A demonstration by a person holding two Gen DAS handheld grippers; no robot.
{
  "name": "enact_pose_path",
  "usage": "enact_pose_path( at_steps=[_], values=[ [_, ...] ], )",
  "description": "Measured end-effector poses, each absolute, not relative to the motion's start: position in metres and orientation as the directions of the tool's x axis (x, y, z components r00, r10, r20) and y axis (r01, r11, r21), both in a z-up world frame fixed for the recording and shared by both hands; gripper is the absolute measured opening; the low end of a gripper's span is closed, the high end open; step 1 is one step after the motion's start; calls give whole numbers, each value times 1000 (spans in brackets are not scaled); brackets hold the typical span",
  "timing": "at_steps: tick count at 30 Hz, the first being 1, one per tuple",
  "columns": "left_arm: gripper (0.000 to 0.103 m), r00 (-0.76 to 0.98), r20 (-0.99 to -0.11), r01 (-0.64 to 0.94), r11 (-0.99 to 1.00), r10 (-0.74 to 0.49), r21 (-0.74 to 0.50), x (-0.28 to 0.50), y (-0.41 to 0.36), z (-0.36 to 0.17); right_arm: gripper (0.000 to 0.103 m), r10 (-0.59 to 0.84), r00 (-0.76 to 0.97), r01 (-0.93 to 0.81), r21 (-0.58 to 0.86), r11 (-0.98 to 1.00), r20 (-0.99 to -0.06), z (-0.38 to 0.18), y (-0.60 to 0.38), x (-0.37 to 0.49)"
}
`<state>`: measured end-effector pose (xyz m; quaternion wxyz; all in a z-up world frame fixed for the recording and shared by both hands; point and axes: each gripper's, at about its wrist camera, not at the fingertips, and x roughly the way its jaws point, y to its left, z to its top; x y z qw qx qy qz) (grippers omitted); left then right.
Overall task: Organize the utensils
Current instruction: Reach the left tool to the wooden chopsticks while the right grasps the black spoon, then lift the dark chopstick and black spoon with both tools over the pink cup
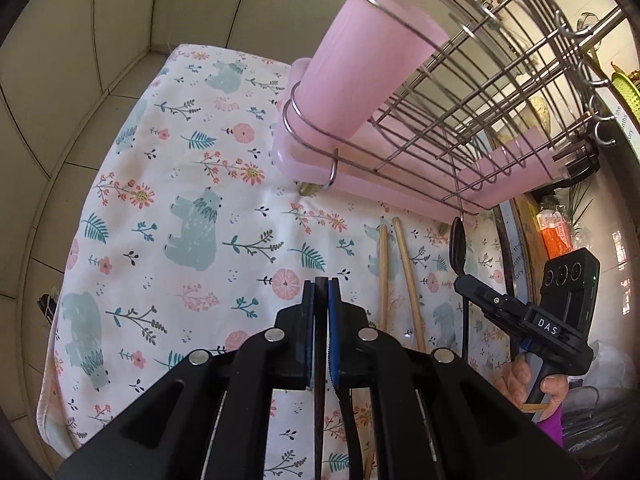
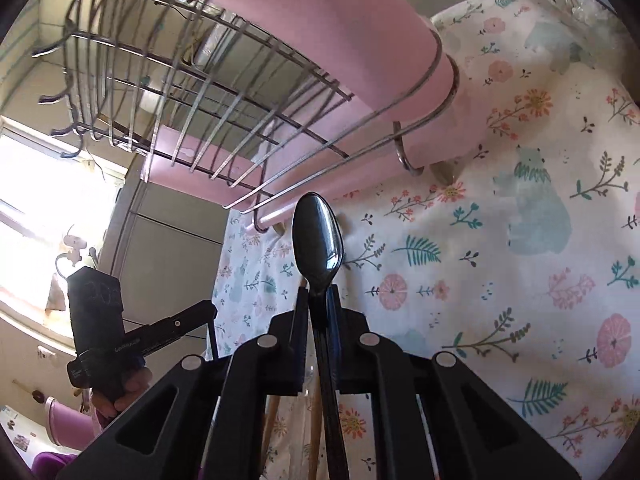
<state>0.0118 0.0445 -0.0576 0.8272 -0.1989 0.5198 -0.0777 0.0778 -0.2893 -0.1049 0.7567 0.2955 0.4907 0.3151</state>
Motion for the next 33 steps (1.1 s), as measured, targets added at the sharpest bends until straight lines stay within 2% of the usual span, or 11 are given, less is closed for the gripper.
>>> enact_pose_path(
  at_steps=[22, 27, 33],
  values=[
    [5, 754, -566, 1, 861, -334, -508, -6, 72, 25, 9, 686, 601, -391, 598, 700, -410, -15, -294, 31],
    [5, 832, -459, 47, 864, -312, -502, -2, 74, 64, 9, 671, 643, -397, 587, 705, -370, 0, -303, 31],
    [5, 938, -269, 76, 888, -218, -453, 9, 68, 119, 9, 650, 668, -377, 588, 716, -363, 1, -309, 31]
  ],
)
